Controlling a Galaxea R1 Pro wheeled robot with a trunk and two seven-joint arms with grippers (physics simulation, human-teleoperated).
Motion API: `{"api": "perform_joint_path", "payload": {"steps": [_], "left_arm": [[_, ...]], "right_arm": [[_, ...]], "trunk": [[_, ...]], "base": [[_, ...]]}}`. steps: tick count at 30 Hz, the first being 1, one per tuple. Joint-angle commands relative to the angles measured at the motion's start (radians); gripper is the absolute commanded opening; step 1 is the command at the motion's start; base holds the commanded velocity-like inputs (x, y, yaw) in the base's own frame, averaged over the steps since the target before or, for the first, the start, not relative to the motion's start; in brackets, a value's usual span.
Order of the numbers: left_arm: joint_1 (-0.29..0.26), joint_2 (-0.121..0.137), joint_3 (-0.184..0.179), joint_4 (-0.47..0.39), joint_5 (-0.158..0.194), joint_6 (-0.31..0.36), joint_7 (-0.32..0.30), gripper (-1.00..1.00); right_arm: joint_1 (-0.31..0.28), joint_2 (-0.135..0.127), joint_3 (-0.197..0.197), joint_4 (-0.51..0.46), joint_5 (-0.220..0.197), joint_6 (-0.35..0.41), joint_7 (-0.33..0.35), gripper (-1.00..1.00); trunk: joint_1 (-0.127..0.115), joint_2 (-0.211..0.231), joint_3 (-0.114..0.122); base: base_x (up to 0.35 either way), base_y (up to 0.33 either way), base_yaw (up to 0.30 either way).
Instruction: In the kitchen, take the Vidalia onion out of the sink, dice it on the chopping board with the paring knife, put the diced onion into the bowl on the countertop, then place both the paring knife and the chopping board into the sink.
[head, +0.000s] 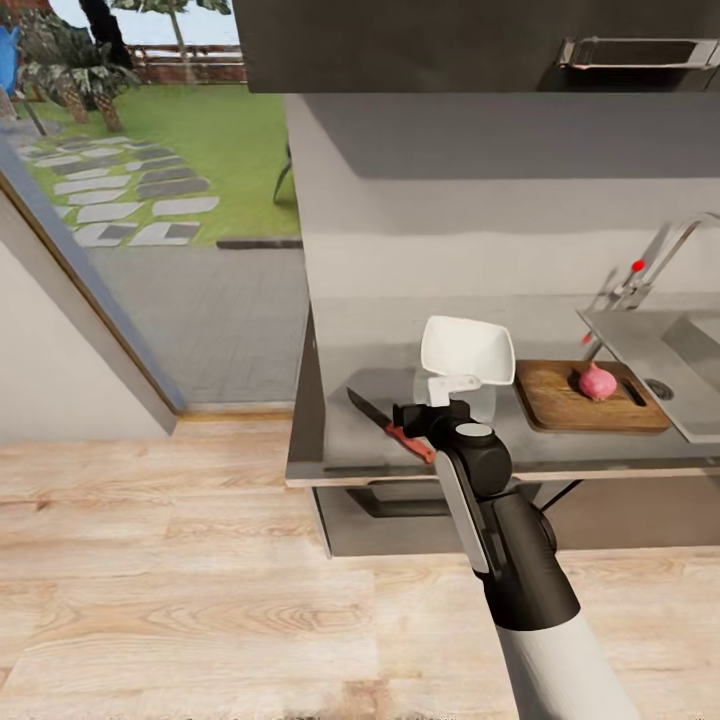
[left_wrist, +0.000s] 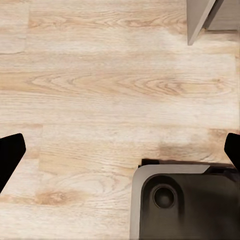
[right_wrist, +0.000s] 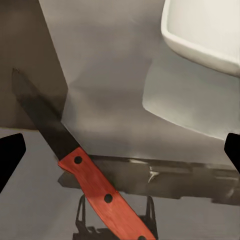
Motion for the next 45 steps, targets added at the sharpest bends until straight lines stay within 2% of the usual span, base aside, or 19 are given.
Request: {"api": "perform_joint_path", "payload": {"steps": [1, 45], "left_arm": [[0.0, 0.002, -0.007, -0.002, 0.008, -0.002, 0.005, 1.0], [0.0, 0.002, -0.007, -0.002, 0.008, -0.002, 0.004, 1.0]], "right_arm": [[-0.001, 0.0, 0.001, 0.0, -0.003, 0.005, -0.005, 1.0], [-0.001, 0.0, 0.001, 0.043, -0.003, 0.003, -0.004, 1.0]], "trunk": [[0.001, -0.002, -0.003], [0.001, -0.002, -0.074]], "base": [[0.003, -0.001, 0.0], [-0.011, 0.0, 0.0]]}}
